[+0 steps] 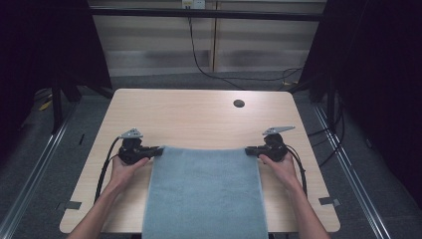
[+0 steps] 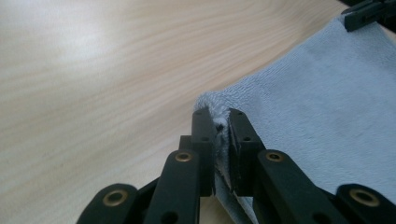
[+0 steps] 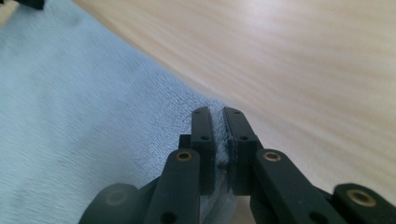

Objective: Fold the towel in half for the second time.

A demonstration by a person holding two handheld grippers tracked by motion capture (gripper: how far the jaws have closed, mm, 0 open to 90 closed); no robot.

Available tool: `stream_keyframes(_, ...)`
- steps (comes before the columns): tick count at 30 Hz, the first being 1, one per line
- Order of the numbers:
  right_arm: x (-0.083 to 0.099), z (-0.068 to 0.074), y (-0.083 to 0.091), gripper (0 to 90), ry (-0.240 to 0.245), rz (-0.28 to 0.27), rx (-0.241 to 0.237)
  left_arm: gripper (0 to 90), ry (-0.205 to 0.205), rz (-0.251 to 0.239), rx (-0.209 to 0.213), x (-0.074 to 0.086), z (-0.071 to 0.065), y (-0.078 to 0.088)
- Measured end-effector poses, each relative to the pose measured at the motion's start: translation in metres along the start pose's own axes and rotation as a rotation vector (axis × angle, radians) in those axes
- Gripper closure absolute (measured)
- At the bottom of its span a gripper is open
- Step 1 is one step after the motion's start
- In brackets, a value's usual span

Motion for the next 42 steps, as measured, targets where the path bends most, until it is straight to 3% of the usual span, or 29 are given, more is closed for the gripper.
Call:
stream_keyframes(3,-0.015,0.003,0.007,84.9,0.016,-0.026,0.009,83.5,0.020,-0.042,-0.005,-0.013,0.003,0.002)
stream_keyframes(6,-0.034,0.004,0.016,85.1,0.032,-0.067,0.017,83.5,0.015,-0.075,-0.017,-0.030,0.005,0.007)
stream_keyframes(12,-0.076,0.008,0.040,85.2,0.055,-0.163,0.027,83.6,-0.026,-0.169,-0.042,-0.076,0.004,0.031)
stream_keyframes(18,-0.110,0.004,0.058,85.3,0.065,-0.227,0.046,83.6,-0.070,-0.203,-0.066,-0.111,0.006,0.048)
stream_keyframes(20,-0.117,0.005,0.062,85.3,0.067,-0.237,0.052,84.0,-0.065,-0.228,-0.063,-0.116,0.003,0.053)
stream_keyframes(22,-0.121,0.009,0.068,85.4,0.067,-0.269,0.030,84.0,-0.093,-0.223,-0.059,-0.113,-0.003,0.055)
stream_keyframes(24,-0.116,0.017,0.072,85.4,0.093,-0.269,0.019,84.6,-0.110,-0.233,-0.041,-0.105,-0.012,0.058)
stream_keyframes(28,-0.092,0.040,0.083,85.4,0.157,-0.255,-0.003,85.0,-0.115,-0.243,-0.016,-0.075,-0.027,0.070)
stream_keyframes(32,-0.064,0.055,0.094,85.3,0.171,-0.249,-0.030,85.2,-0.095,-0.242,0.027,-0.046,-0.042,0.082)
stream_keyframes(35,-0.041,0.065,0.096,85.2,0.181,-0.227,-0.038,85.0,-0.140,-0.204,0.021,-0.026,-0.056,0.086)
stream_keyframes(42,0.024,0.081,0.087,81.3,0.150,-0.148,-0.085,82.9,-0.118,-0.117,0.090,0.026,-0.079,0.088)
Point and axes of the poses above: each handheld gripper's, and its own axes: y roughly backward along the jaws, x roughly out of its underside, z roughly to its left, the point moved 7 cm from there along -y, roughly forward along the jaws, and after that the axes turned 3 degrees about -y, right-handed, at the moved point
